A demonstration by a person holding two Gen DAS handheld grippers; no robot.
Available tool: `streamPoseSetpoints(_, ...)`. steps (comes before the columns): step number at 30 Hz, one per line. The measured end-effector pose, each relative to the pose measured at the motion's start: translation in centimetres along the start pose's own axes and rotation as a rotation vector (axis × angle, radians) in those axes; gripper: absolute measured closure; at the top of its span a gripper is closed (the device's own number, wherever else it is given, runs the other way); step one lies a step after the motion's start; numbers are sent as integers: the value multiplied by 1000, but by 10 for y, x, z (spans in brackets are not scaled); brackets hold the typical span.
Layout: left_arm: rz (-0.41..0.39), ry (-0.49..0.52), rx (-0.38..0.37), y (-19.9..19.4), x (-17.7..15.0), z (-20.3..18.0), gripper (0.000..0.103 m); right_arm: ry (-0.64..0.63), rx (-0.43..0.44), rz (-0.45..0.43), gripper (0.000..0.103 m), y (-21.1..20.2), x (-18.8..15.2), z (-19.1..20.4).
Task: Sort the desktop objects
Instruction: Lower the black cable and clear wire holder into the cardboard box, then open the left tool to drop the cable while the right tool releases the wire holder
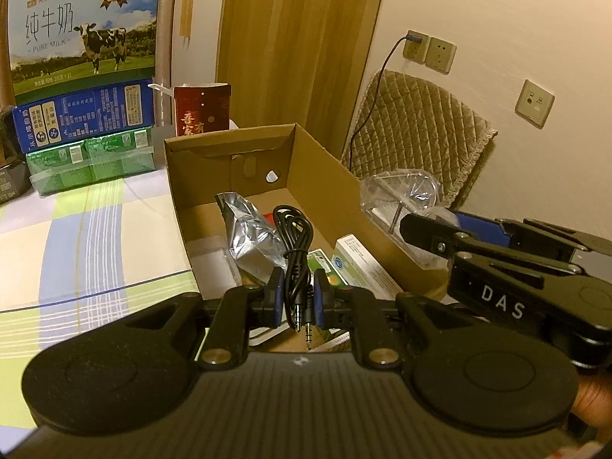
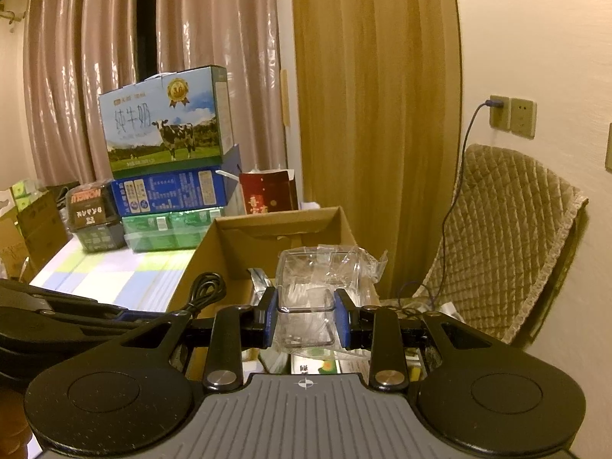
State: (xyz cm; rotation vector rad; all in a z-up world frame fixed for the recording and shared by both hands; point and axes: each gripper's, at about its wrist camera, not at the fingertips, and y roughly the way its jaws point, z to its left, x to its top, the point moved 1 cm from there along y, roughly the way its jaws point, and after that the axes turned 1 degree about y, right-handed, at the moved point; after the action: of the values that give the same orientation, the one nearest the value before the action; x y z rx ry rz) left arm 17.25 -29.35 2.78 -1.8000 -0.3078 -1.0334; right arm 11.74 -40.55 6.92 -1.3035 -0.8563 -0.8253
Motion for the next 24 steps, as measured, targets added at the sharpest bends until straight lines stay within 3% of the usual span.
streamPoseSetpoints(22,2,-31,-7,22,9,13,91,-7,-11,4,75,17,4,-1)
streamPoseSetpoints(24,9,-32,12,25,9,15,75,-5,-13,4,75,17,3,-3)
